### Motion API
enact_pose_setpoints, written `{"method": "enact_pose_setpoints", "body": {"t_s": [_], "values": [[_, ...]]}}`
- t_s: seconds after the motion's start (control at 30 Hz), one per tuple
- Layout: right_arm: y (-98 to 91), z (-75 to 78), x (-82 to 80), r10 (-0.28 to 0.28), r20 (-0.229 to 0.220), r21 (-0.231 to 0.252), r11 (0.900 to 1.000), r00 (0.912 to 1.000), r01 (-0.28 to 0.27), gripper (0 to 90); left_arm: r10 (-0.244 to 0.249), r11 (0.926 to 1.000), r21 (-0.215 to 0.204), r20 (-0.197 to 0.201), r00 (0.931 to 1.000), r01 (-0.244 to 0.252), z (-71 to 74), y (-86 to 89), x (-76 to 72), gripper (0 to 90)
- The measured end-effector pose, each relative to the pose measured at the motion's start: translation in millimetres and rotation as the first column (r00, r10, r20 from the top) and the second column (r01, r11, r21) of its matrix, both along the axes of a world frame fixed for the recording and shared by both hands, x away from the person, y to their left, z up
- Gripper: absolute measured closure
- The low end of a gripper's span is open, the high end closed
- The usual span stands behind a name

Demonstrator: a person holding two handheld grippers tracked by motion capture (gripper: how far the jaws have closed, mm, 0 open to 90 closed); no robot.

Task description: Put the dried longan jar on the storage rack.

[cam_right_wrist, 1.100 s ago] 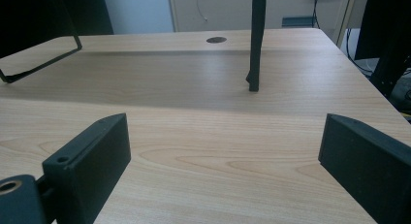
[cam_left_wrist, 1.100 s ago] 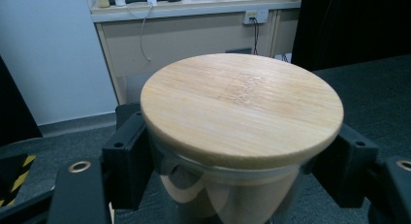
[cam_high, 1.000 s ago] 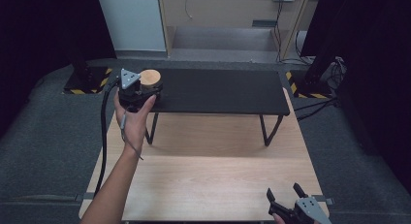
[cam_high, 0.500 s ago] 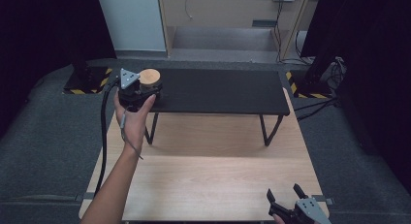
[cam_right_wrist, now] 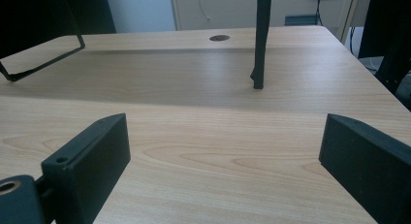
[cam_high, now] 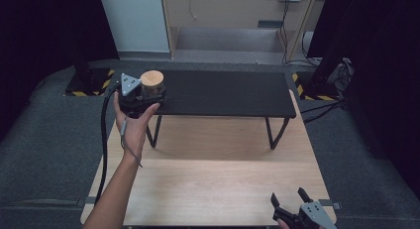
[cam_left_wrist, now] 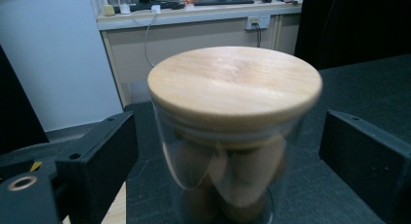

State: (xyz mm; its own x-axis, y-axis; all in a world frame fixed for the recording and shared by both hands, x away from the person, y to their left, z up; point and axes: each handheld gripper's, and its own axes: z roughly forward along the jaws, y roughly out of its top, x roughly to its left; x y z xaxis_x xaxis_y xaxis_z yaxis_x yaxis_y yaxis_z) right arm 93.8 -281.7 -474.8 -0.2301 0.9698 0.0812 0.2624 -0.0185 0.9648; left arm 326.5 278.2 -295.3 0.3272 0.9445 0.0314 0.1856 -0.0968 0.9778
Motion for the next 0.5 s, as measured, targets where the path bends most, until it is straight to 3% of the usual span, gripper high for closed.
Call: {"method": "enact_pose_setpoints", "body": {"t_s": [0.13, 0.37, 0.5], "values": [[1.3, 0.1, 1.2, 0.004, 0.003, -0.001, 1.0, 1.0, -0.004, 4.5, 0.004, 1.0, 0.002, 0.02, 0.9998, -0.004, -3.4, 0.2, -12.7, 5.6], [3.3, 1.1, 2.2, 0.013, 0.007, -0.002, 0.9999, 0.9999, -0.013, 4.5, 0.006, 0.9999, -0.012, 0.015, 0.9999, -0.006, -10.5, 4.2, -28.3, 5.4], [3.9, 0.6, 2.3, 0.015, 0.007, 0.001, 0.9999, 0.9999, -0.015, 4.5, 0.009, 1.0, -0.001, 0.029, 0.9995, -0.009, -18.2, 2.8, -45.5, 5.4]]}}
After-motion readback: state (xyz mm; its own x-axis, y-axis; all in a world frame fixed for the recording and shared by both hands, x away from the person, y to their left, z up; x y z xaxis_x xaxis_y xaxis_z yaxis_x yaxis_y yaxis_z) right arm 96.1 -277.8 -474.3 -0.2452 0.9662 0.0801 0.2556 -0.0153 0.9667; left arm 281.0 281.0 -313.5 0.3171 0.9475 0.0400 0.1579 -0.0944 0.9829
